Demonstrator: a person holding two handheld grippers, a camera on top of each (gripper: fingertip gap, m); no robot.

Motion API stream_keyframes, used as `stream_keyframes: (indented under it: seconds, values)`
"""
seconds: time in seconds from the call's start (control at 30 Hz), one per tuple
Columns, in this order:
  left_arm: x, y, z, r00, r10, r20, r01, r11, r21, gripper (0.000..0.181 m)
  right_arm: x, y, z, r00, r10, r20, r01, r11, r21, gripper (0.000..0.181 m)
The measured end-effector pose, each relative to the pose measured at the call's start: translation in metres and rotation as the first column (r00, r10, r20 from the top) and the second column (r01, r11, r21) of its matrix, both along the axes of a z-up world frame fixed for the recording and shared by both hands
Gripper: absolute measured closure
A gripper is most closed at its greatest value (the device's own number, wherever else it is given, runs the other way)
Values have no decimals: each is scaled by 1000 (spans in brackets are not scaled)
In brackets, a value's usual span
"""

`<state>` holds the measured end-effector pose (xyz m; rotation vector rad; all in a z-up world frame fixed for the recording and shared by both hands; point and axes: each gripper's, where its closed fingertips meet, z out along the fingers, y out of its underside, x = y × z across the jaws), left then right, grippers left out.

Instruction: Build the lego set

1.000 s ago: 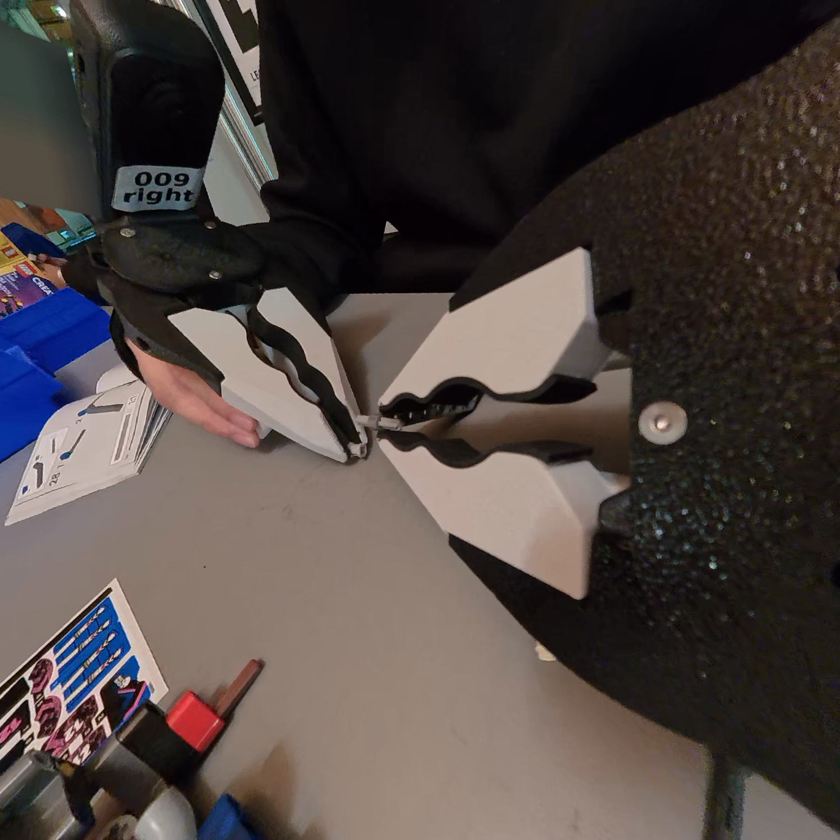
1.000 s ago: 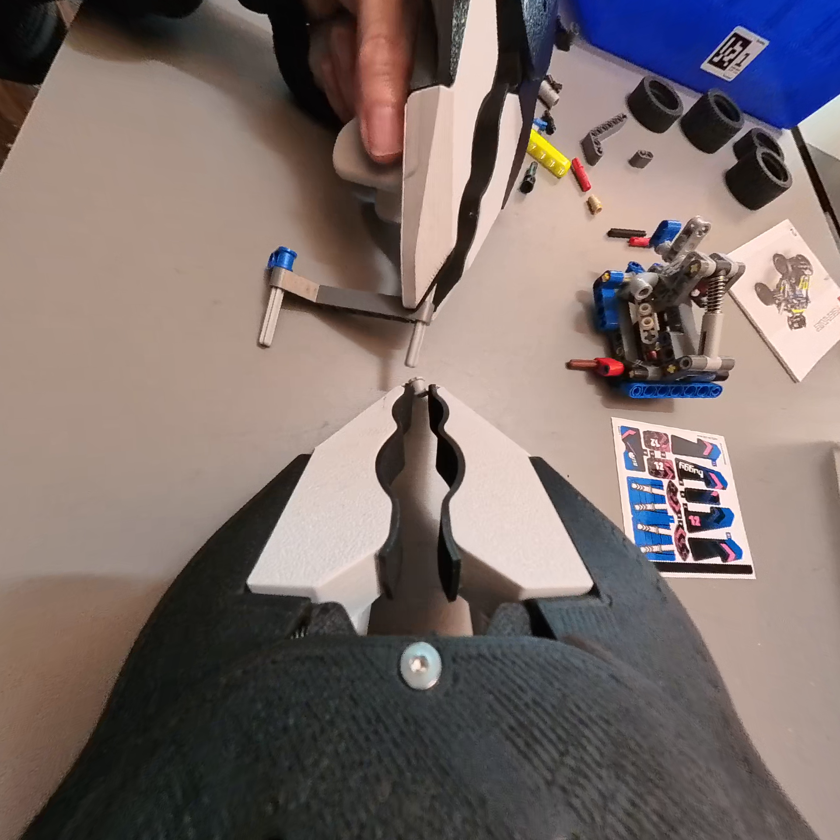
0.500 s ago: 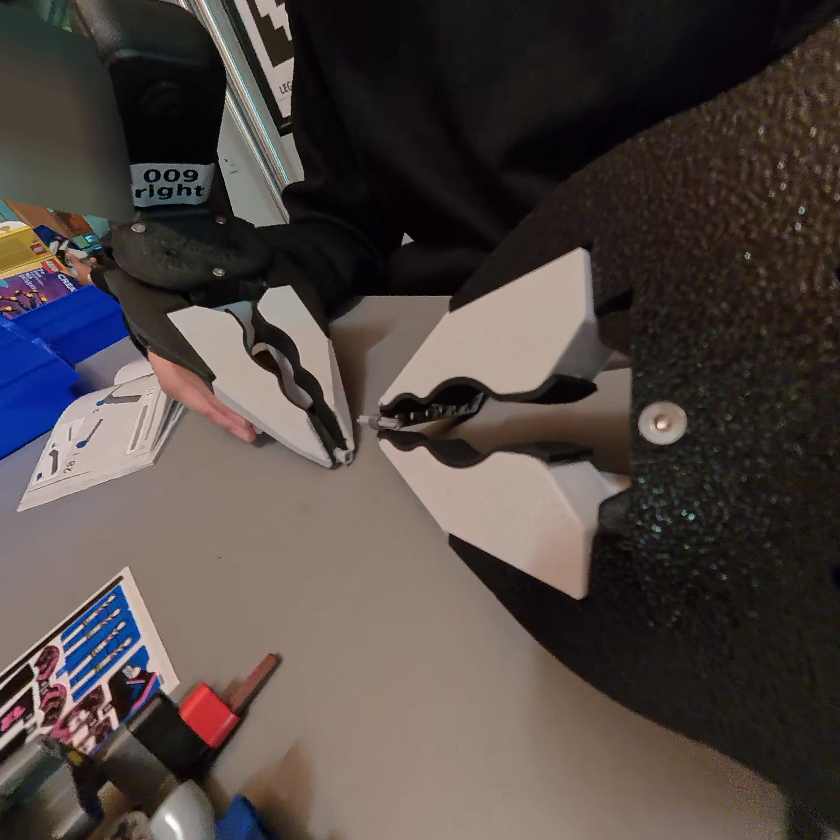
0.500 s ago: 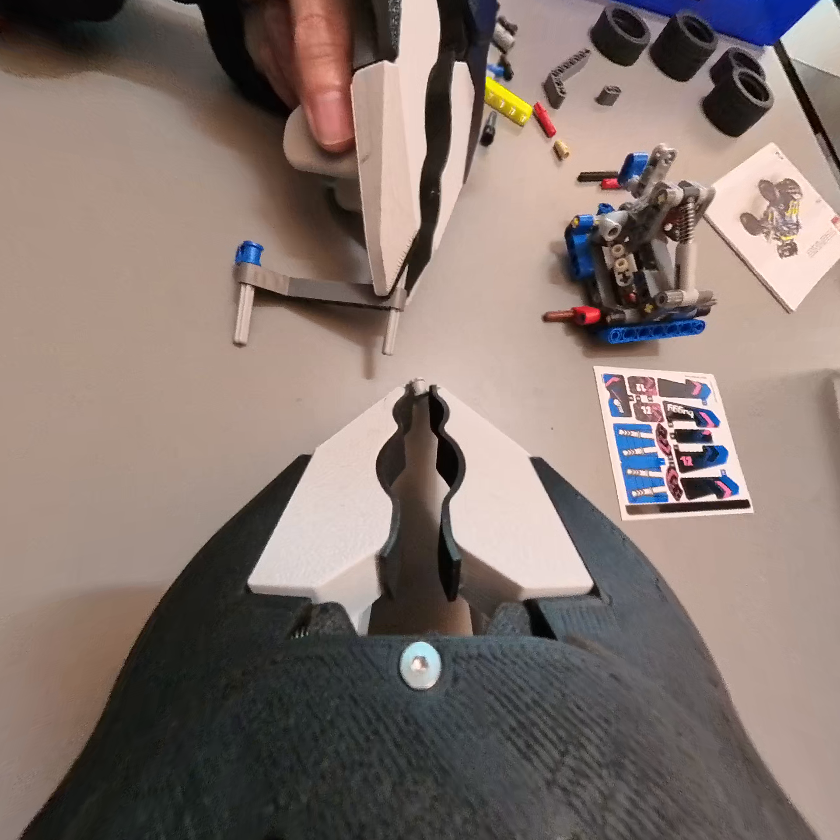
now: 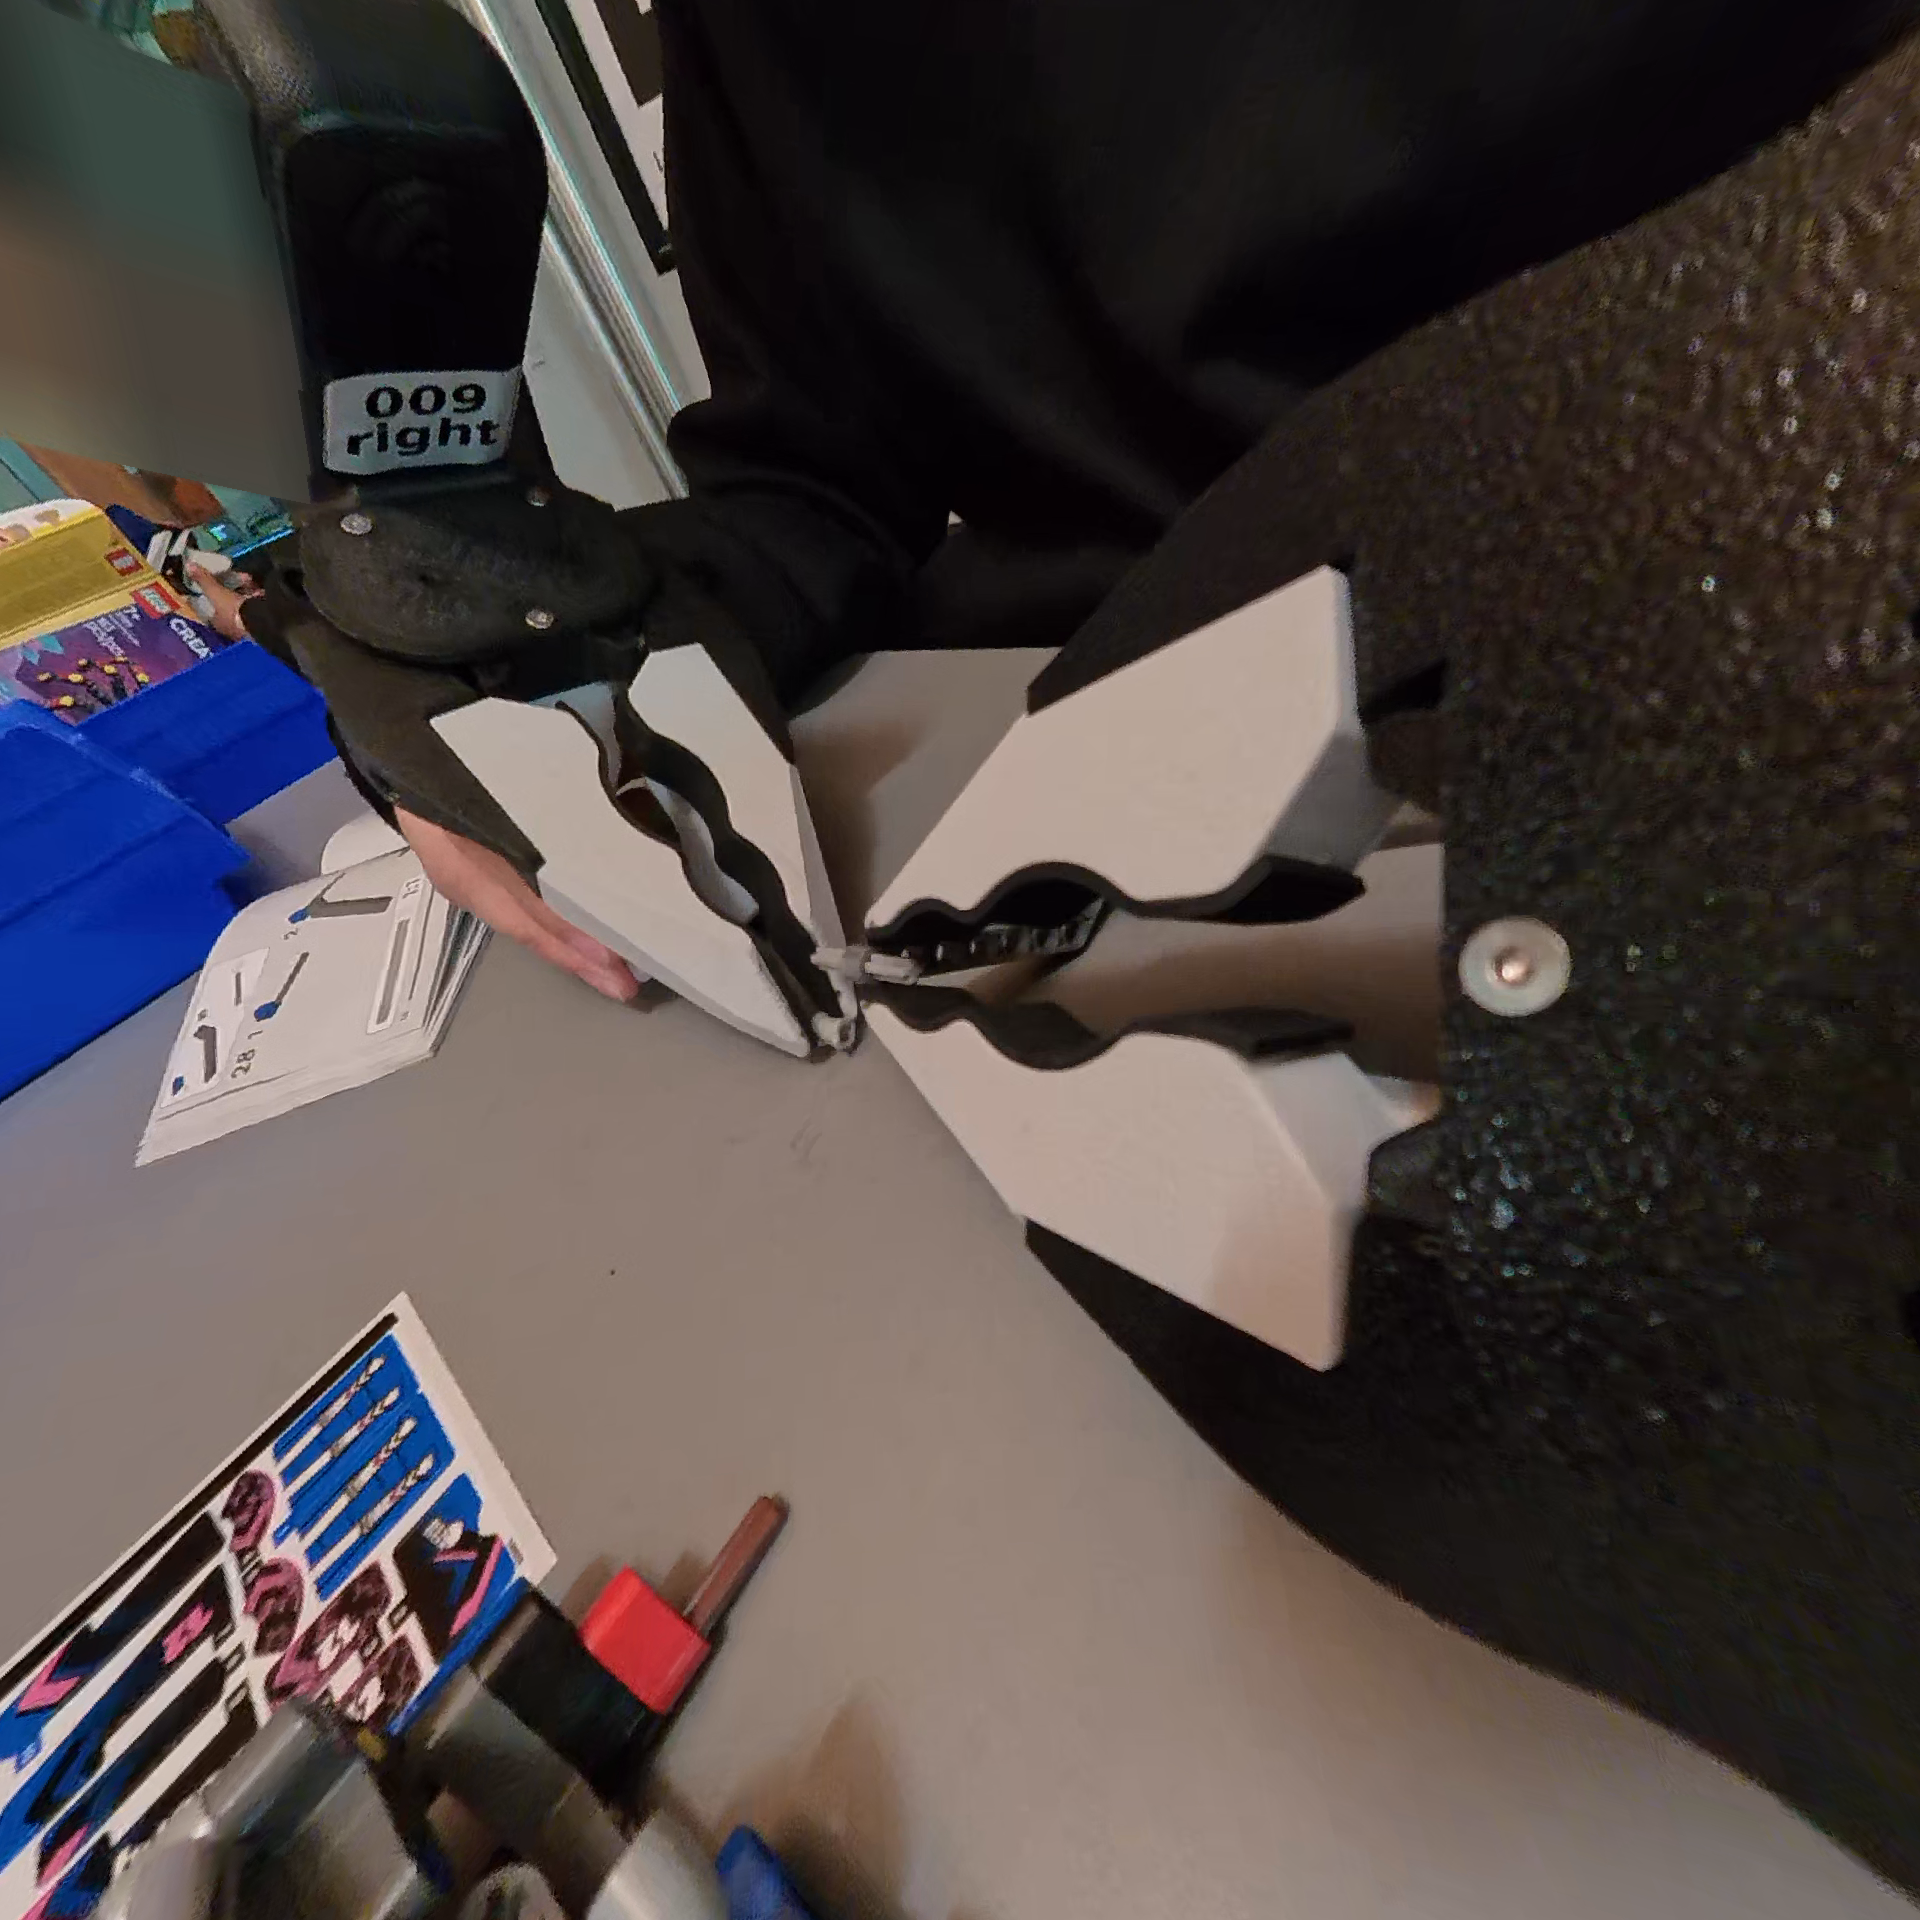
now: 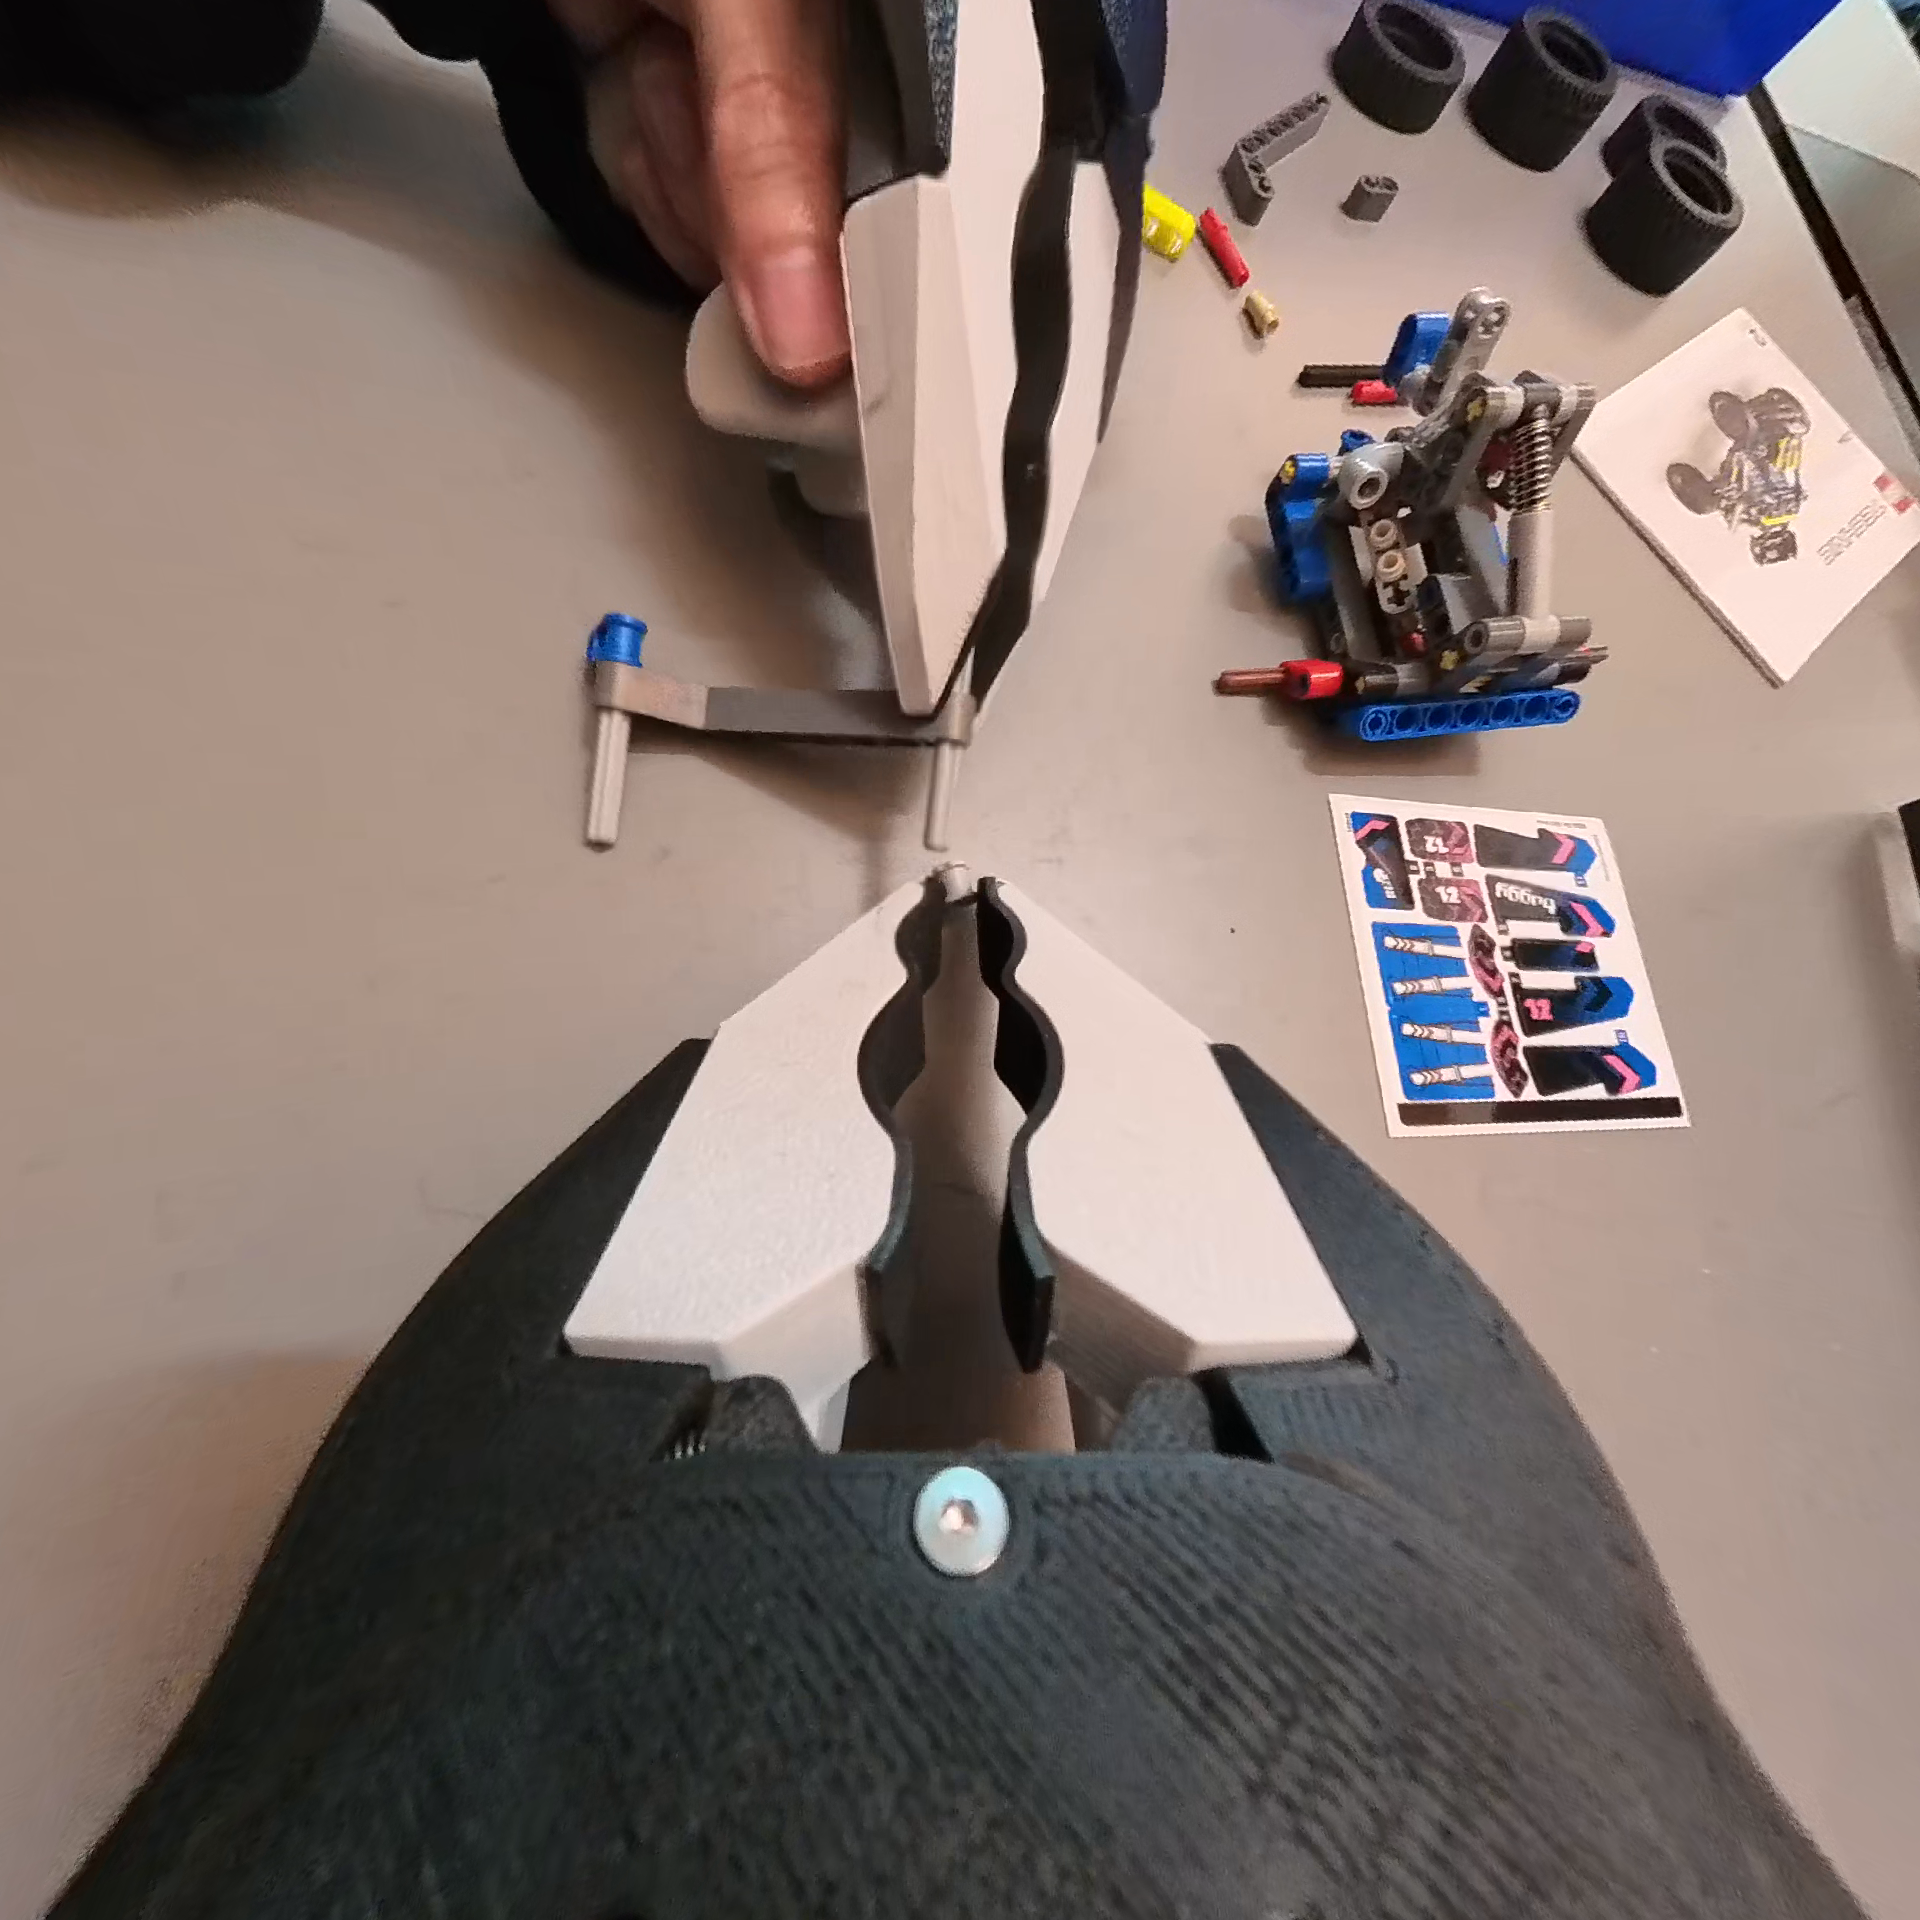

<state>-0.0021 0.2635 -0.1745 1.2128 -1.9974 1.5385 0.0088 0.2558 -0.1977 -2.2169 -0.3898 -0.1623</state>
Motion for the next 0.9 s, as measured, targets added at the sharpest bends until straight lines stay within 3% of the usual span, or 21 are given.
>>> stream_keyframes:
  seconds: [0.33, 0.53, 0.9]
  values:
    - [-1, 4, 2, 998, 8, 59, -10, 999, 30, 176, 2, 1, 4, 998, 5, 55, -7, 999, 36, 176]
    - [1, 8, 10, 992, 19, 124, -22, 999, 24, 177, 3, 7, 28, 999, -32, 19, 28, 983, 183, 176]
    - [5, 11, 12, 987, 44, 156, -50, 998, 36, 177, 4, 7, 27, 999, -36, 25, 31, 983, 182, 176]
